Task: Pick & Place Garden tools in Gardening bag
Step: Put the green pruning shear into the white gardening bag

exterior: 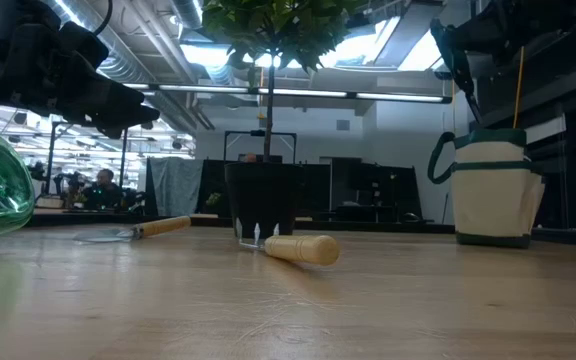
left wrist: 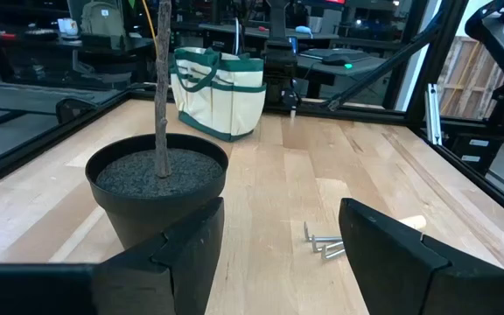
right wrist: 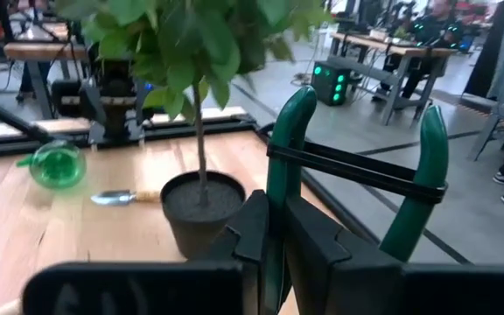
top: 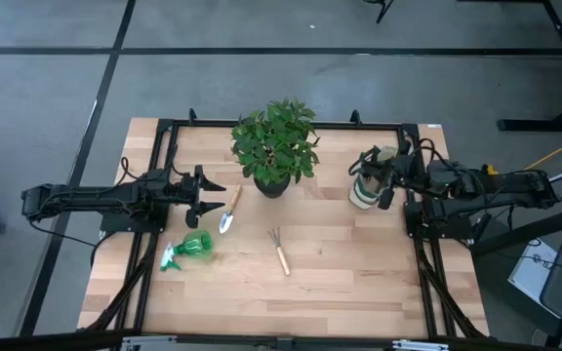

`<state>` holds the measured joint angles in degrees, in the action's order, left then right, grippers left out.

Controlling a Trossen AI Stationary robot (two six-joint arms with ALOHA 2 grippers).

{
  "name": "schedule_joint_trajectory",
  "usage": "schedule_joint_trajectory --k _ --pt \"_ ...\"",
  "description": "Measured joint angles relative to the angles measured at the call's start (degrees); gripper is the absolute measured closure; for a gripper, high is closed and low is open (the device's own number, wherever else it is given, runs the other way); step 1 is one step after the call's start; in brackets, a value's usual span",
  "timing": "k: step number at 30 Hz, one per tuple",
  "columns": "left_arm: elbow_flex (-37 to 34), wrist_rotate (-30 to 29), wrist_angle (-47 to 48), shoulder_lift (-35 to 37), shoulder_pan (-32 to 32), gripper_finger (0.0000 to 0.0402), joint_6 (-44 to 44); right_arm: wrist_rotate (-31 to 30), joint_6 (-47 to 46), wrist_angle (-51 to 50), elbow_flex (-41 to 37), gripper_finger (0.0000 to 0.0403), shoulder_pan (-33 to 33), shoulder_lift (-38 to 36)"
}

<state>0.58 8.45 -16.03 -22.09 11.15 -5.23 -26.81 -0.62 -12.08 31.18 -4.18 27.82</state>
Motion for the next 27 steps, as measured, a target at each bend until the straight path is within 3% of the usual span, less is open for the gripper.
schedule_joint_trajectory --k 8,17,27 --pt "0.0 0.0 0.0 -0.02 0.01 0.0178 0.0 -7.88 -1.59 -1.12 0.0 0.0368 2.35 -3.01" --pt "-0.01 0.0 0.0 0.0 0.0 0.0178 0.0 -8.11 -2.02 -2.75 0.0 0.0368 4.37 -4.89" --pt "-0.02 0.0 0.0 -0.01 0.0 0.0178 0.02 -8.11 -9.54 -10.43 0.0 0.0368 6.03 -5.05"
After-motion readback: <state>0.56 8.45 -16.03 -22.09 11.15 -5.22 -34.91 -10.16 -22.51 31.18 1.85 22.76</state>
